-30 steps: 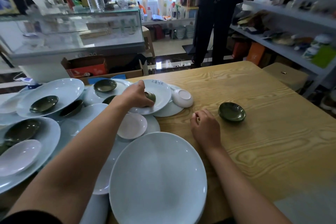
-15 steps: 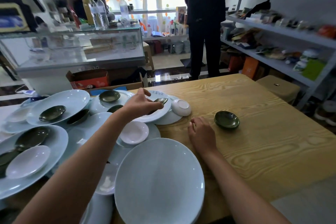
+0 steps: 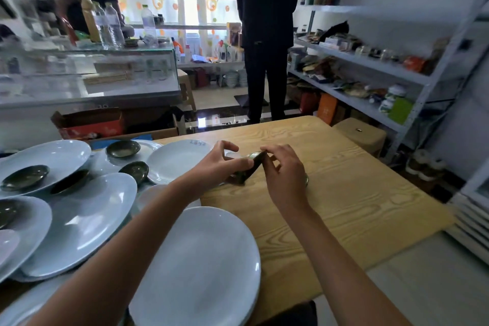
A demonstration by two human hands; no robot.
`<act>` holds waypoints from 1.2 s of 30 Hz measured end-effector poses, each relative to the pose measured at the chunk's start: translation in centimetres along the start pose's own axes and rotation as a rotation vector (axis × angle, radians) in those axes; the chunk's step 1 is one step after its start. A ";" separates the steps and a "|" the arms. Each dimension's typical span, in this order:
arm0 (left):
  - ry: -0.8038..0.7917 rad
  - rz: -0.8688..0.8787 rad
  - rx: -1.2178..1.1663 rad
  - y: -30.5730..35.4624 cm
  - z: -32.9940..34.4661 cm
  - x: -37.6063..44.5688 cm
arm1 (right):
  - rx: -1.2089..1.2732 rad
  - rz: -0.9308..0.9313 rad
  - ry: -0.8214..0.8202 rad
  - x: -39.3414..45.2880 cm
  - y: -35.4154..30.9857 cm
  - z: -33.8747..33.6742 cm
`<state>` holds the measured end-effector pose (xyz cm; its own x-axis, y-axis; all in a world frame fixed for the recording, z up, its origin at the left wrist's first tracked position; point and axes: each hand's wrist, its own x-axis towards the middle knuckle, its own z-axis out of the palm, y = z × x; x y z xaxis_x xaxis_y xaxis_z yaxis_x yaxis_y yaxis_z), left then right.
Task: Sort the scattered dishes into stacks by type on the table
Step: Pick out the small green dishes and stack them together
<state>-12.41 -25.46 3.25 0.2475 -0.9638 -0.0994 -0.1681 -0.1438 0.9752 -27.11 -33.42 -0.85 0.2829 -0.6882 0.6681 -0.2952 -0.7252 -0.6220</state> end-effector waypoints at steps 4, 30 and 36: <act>-0.027 0.066 0.024 0.1 1.7 0.4 | -0.070 -0.003 0.008 0.3 1.2 -1.7; 0.103 0.413 1.110 -3.1 4.6 -0.5 | 0.223 1.022 0.167 -0.3 11.2 -1.1; 0.135 0.393 1.131 -3.8 3.0 -0.7 | 0.065 0.855 0.161 -1.4 9.1 0.1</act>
<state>-14.84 -24.95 -1.02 0.0778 -0.9644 0.2528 -0.9790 -0.0259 0.2023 -30.12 -39.03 -7.43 -0.1459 -0.9893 0.0077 -0.2932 0.0358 -0.9554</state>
